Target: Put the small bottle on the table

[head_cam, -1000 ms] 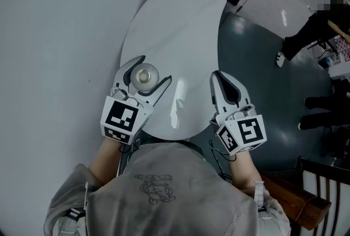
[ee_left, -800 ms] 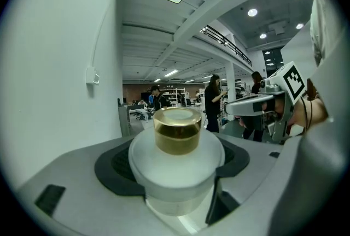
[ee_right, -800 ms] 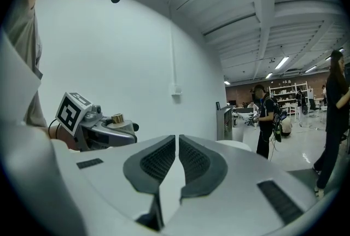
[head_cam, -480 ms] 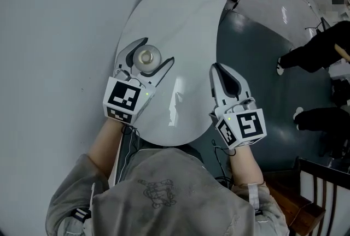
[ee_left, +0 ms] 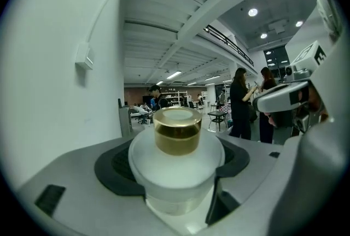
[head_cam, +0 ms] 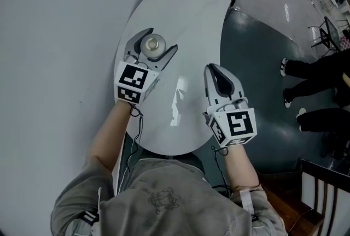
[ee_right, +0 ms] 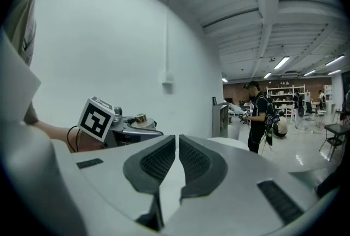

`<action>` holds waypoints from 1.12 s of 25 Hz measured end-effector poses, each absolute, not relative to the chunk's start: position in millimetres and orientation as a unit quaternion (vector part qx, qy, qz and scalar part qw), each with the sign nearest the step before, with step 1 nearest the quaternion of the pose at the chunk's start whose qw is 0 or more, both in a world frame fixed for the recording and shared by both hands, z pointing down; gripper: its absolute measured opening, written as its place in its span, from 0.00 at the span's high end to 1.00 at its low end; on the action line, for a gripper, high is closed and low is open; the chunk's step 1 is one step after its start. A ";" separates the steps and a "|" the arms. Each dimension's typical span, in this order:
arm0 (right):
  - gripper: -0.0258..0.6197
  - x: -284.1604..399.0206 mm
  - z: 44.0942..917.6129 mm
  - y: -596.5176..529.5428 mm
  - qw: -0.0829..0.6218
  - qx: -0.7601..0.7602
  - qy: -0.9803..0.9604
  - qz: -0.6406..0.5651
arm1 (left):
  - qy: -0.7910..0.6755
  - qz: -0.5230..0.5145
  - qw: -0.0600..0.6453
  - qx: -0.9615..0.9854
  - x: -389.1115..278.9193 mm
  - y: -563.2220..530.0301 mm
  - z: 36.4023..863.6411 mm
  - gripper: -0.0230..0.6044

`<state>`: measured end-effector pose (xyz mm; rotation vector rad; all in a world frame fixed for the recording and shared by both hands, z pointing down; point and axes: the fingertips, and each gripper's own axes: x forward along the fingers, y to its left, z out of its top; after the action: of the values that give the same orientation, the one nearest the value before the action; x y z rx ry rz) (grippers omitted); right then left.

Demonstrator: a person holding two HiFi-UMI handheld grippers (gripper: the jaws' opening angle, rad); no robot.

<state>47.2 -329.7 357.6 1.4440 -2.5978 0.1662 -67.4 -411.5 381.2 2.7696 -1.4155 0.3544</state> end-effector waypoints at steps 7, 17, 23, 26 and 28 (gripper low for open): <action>0.90 49.0 396.7 -356.0 0.093 0.496 -0.859 0.085 | -0.447 0.105 0.001 0.888 -57.7 -446.7 427.1 0.42; 0.90 43.2 455.3 -378.1 0.115 0.497 -0.851 0.122 | -0.432 0.125 0.030 0.893 -41.7 -492.4 525.3 0.42; 0.90 47.7 492.7 -377.5 0.133 0.499 -0.845 0.137 | -0.418 0.150 0.040 0.895 -32.2 -501.0 582.3 0.42; 0.90 44.4 510.7 -379.0 0.142 0.500 -0.842 0.145 | -0.408 0.162 0.049 0.897 -35.6 -504.2 610.5 0.42; 0.90 42.1 521.1 -381.6 0.144 0.500 -0.840 0.151 | -0.404 0.170 0.057 0.897 -39.5 -507.8 627.4 0.42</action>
<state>42.1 -381.6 521.1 1.4419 -2.4214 0.4356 -39.5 -507.8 627.4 2.7210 -1.2251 0.5161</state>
